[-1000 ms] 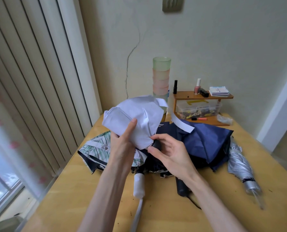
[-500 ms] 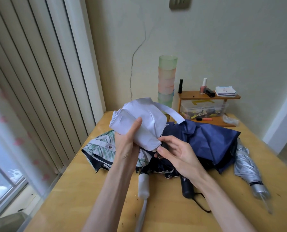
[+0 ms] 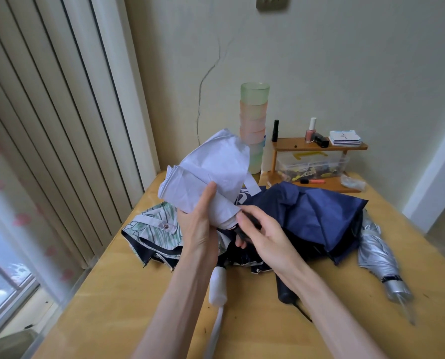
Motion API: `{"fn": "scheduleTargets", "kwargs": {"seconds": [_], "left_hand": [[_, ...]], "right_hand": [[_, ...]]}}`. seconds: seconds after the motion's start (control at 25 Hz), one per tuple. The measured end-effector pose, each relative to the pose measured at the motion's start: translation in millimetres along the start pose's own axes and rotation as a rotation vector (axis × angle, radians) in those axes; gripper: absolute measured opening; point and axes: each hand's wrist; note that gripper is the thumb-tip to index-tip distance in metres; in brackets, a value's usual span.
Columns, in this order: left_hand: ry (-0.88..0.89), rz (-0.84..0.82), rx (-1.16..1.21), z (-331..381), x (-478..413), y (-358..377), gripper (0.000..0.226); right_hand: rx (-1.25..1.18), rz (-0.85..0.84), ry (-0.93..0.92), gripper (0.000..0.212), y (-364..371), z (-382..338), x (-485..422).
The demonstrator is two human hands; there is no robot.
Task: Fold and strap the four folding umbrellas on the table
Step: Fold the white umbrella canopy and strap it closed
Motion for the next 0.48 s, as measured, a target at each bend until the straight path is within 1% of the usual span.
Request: {"fn": "scheduleTargets", "kwargs": {"seconds": [0.04, 0.12, 0.24, 0.32, 0.36, 0.4, 0.44, 0.48], "left_hand": [[-0.001, 0.025, 0.011, -1.3, 0.8, 2.5, 0.035], [-0.017, 0.029, 0.013, -2.1, 2.9, 7.4, 0.033], [-0.049, -0.036, 0.012, -0.1, 1.3, 5.0, 0.036], [-0.061, -0.118, 0.000, 1.2, -4.4, -2.2, 0.036], [-0.079, -0.148, -0.015, 0.2, -5.0, -2.8, 0.041], [-0.102, -0.158, -0.037, -0.6, -4.6, -4.1, 0.053], [-0.129, -0.152, -0.050, -0.5, -3.3, -3.8, 0.063], [-0.147, -0.135, -0.046, -0.8, -2.3, -3.2, 0.067]], "right_hand": [[0.009, 0.027, -0.021, 0.026, 2.3, 1.4, 0.6], [0.034, 0.072, -0.058, 0.028, 1.9, 4.9, 0.3], [0.066, 0.058, -0.042, 0.019, -5.8, 4.8, 0.2], [0.010, 0.021, 0.015, 0.022, -5.9, 3.8, 1.6], [-0.006, 0.015, 0.046, 0.026, -6.9, 3.2, 1.8], [-0.015, 0.009, 0.076, 0.028, -7.0, 2.3, 2.4], [-0.017, 0.006, 0.094, 0.028, -6.5, 1.7, 2.3], [-0.015, 0.004, 0.100, 0.027, -5.8, 0.4, 3.2]]}}
Point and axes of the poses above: each hand's wrist, its own x-axis away from the middle knuckle, its own y-axis out of the palm, z = x × y, and after that the axes turned 2 degrees about x, right-handed
